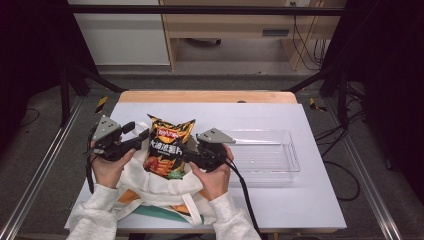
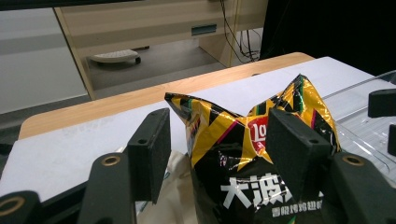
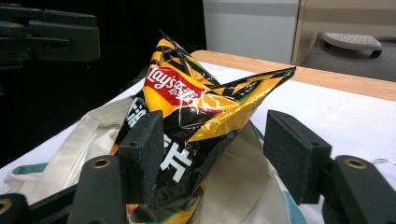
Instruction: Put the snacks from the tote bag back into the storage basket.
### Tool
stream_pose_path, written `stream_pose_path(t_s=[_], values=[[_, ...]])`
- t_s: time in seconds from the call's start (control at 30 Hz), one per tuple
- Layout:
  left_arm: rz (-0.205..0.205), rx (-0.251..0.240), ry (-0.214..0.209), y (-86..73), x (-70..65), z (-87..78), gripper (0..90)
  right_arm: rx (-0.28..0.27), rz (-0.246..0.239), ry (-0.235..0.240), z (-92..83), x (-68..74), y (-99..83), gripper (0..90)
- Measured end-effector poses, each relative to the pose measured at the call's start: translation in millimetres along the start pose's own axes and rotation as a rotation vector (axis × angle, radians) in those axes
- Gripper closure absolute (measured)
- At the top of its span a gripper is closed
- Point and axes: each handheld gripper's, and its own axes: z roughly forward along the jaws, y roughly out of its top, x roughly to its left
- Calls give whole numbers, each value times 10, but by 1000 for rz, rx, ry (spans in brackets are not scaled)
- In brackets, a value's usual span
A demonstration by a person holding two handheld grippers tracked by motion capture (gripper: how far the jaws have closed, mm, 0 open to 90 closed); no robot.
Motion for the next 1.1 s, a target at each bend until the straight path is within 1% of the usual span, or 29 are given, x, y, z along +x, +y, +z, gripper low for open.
stream_pose_path(t_s=[0.07, 0.1, 0.13, 0.17, 0.23, 0.3, 0.37, 0.4, 0.53, 0.6, 0.67, 0.77, 0.8, 0.9, 0.93, 1.03, 1.07, 1.1], values=[[3, 5, 1, 13, 1, 59, 404, -1, 8, -6, 43, -1, -3, 368], [3, 5, 1, 13, 1, 59, 402, 0, 13, -6, 64, -1, -6, 363], [-1, 6, -3, 15, 4, 81, 402, 0, 13, -6, 64, -1, -6, 363], [-5, 11, -6, 20, 12, 126, 400, 4, 22, -7, 113, -1, -14, 355], [-9, 15, -8, 25, 23, 166, 397, 9, 25, -9, 154, 0, -17, 349], [-4, 24, -4, 29, 30, 197, 393, 15, 28, -11, 196, 0, -17, 344], [-3, 25, -1, 28, 33, 210, 392, 15, 31, -10, 216, 1, -16, 341], [-4, 25, -2, 27, 43, 226, 390, 10, 42, -5, 254, 10, -16, 337], [-15, 33, -6, 27, 66, 266, 388, 18, 43, -6, 331, 25, -15, 329], [-13, 35, -6, 27, 70, 271, 386, 17, 43, -7, 353, 27, -15, 329], [-16, 36, -7, 26, 77, 291, 384, 32, 43, -10, 393, 18, -27, 327], [-15, 46, -7, 21, 76, 314, 383, 41, 37, -15, 407, 11, -36, 318], [-13, 50, -9, 19, 74, 320, 381, 39, 42, -27, 403, 3, -34, 306], [-11, 53, -12, 17, 65, 332, 378, 30, 48, -29, 400, 4, -27, 298], [-10, 54, -15, 17, 61, 334, 377, 34, 57, -20, 422, 5, -27, 281], [-6, 55, -16, 18, 57, 340, 372, 52, 69, -6, 471, 6, -37, 278], [-8, 60, -17, 15, 60, 348, 368, 58, 67, -5, 488, 13, -41, 283], [-8, 63, -17, 13, 63, 353, 365, 66, 66, -2, 502, 22, -42, 315]])
